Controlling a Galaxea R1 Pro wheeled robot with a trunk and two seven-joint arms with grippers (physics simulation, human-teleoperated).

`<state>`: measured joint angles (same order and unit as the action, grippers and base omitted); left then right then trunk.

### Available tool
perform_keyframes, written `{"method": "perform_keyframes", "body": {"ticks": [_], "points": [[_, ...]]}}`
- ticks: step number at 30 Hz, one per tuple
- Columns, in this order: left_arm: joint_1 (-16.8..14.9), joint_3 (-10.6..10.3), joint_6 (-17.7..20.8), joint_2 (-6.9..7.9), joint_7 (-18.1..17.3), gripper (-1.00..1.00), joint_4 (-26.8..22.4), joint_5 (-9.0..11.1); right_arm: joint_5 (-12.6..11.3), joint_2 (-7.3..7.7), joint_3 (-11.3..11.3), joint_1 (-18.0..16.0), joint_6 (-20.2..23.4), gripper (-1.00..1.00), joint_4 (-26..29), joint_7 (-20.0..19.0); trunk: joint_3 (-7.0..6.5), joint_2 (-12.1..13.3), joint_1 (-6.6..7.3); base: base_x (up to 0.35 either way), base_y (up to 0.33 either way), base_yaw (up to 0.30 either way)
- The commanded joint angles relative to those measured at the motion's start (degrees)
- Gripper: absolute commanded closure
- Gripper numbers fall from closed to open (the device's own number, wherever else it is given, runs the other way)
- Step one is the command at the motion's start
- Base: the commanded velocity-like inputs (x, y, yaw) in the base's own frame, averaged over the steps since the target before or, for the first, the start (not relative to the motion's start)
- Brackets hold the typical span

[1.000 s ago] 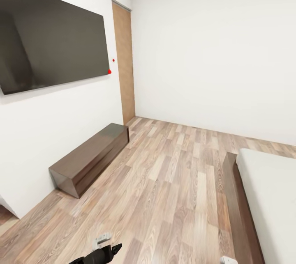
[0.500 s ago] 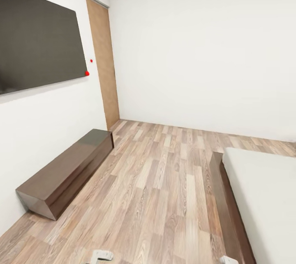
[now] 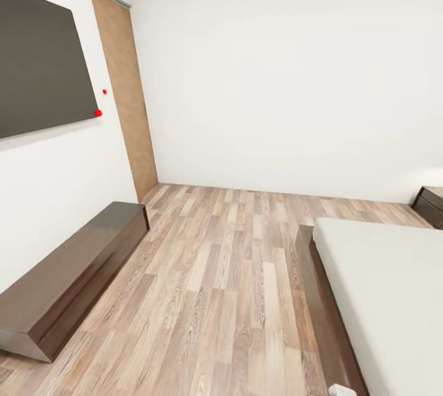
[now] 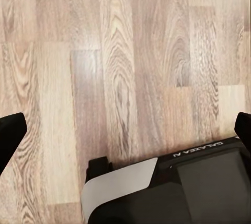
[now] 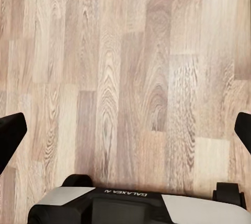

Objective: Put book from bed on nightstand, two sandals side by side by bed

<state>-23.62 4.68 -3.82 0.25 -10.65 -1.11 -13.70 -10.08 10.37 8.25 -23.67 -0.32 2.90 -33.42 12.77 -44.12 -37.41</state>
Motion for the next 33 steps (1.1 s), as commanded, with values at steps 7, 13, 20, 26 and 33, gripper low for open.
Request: {"method": "perform_keyframes", "body": {"ticks": [7, 13, 20, 26, 33], "points": [[-0.02, 0.51, -0.26, 0.01, -0.16, -1.00, 0.02, -0.54, 0.22, -0.04, 0.33, -0.06, -0.03, -1.00, -0.09, -0.10, 0.08, -0.06, -0.01, 0.002, 0.000, -0.043], [-0.02, 0.51, -0.60, -0.05, -0.16, -1.00, 0.04, -0.54, 0.29, -0.16, 0.20, -0.06, -0.03, -1.00, -0.16, 18.62, 0.08, -0.06, -0.01, 0.000, 0.000, -0.003], [-0.02, 0.58, -1.72, 0.00, -0.16, -1.00, 0.06, -0.34, 0.46, -0.24, 0.13, -0.06, -0.01, -1.00, -0.11, 27.48, 0.08, -0.06, -0.01, 0.000, 0.000, 0.000], [-0.02, 0.67, -1.75, 0.00, -0.16, -1.00, 0.06, -0.17, 0.62, -0.61, 0.10, -0.06, 0.35, -1.00, -0.19, 27.91, 0.08, -0.06, -0.01, 0.000, 0.000, 0.000], [-0.02, 0.68, -1.72, -0.14, -0.23, -1.00, 0.06, -0.16, 4.36, -1.29, -1.09, -0.06, 0.98, -1.00, -4.62, 25.62, 0.08, -0.06, -0.01, 0.000, 0.000, 0.000]]}}
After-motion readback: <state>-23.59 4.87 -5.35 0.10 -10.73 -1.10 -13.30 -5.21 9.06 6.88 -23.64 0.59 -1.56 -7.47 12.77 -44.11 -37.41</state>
